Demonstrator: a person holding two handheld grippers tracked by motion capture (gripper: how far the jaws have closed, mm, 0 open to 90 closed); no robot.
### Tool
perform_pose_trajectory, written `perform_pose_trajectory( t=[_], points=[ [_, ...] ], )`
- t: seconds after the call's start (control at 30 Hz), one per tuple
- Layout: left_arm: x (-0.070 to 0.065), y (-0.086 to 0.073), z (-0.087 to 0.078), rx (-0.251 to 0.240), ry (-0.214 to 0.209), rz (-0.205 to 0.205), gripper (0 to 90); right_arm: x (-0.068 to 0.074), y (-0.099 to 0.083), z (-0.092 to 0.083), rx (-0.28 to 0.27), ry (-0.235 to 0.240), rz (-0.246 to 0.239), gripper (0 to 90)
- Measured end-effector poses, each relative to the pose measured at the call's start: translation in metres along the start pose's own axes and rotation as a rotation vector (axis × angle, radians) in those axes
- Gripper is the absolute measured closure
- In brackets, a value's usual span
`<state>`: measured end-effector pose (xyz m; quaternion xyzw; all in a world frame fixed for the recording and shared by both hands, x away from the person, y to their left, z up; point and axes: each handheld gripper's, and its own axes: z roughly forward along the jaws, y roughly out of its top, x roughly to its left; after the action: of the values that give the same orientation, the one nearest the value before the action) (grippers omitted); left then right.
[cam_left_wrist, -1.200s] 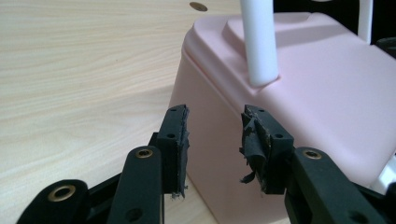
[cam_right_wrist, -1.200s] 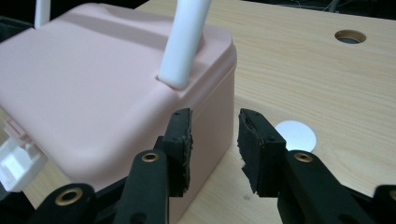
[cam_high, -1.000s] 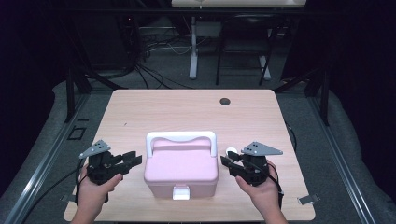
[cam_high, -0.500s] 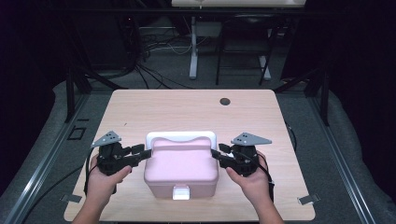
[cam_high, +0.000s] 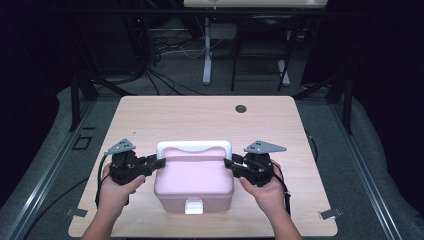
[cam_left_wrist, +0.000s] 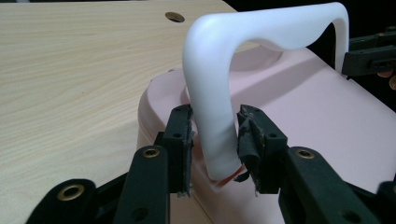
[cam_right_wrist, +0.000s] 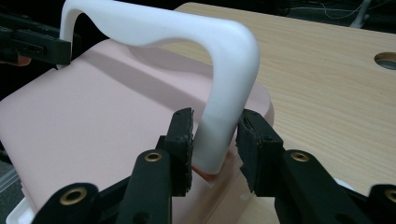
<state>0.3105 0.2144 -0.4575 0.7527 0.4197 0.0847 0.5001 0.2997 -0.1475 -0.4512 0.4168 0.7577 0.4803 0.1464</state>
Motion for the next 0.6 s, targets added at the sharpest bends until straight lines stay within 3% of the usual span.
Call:
perform_pose_trajectory(
  t=[0.4,0.6],
  points=[
    [-0.008,-0.004,-0.008,-0.026,0.011,0.051,72.8,0.008,-0.003,-0.01,-0.03,-0.016,-0.047,71.8],
    [-0.009,-0.006,-0.009,-0.03,0.023,0.075,73.1,0.009,-0.006,-0.011,-0.038,-0.016,-0.047,73.1]
  ],
)
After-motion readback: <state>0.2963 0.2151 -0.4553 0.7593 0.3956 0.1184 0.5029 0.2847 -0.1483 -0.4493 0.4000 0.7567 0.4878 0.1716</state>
